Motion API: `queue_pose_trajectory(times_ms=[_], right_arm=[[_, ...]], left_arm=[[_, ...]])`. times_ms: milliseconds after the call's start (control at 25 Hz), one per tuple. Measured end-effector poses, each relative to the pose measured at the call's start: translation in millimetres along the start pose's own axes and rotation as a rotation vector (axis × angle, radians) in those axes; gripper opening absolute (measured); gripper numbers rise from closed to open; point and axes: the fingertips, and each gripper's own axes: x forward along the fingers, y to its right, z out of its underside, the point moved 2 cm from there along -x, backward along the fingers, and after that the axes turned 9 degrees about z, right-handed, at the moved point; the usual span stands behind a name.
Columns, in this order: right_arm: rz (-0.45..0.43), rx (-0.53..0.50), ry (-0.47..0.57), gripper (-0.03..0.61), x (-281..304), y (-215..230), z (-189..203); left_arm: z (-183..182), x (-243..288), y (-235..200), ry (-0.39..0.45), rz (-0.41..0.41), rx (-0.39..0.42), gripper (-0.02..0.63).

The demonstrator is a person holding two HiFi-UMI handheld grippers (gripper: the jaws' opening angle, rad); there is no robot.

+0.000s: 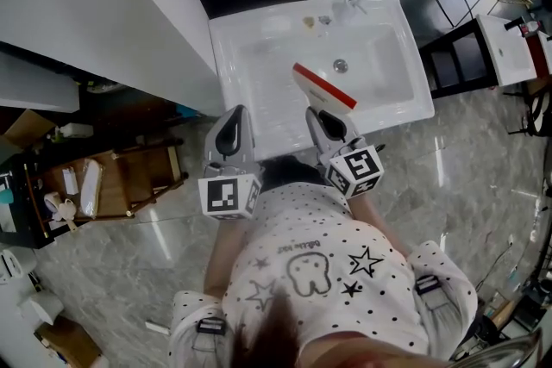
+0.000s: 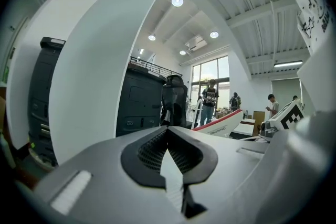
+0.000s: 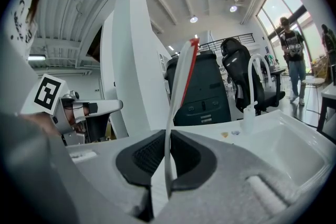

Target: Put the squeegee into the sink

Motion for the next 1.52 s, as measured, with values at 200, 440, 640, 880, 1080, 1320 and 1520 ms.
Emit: queue_pose_trajectory(times_ms=[200, 440, 640, 880, 1080, 1320, 1520], right_arm=[[-0.037, 0.023, -0.025, 0.017, 14, 0, 6], [-0.071, 0.049, -0.080, 0.017, 41, 3, 20], [-0.094, 0.114, -0.134, 0.017, 69, 2, 37], [-0.113, 0.102, -0.222, 0.017, 104, -1, 65], [-0.114, 0.141, -0.280, 0.017, 124, -3, 82], [-0.095, 0.193, -0.379, 0.017, 145, -5, 106], [-0.090, 0.217, -0.451, 0.017, 159, -7, 123]], left_arm=[[-2, -1, -3, 0.001, -0.031, 0.001, -0.006], [-10, -2, -10, 0.011, -0.062, -0.004, -0.006], [-15, -2, -20, -0.001, -0.092, -0.008, -0.006], [-18, 0, -32, -0.011, -0.116, -0.014, -0.006], [-19, 4, -40, -0.019, -0.117, -0.010, -0.006], [-19, 6, -53, -0.024, -0.121, -0.010, -0.006], [-22, 10, -63, -0.023, -0.127, -0.011, -0.006]])
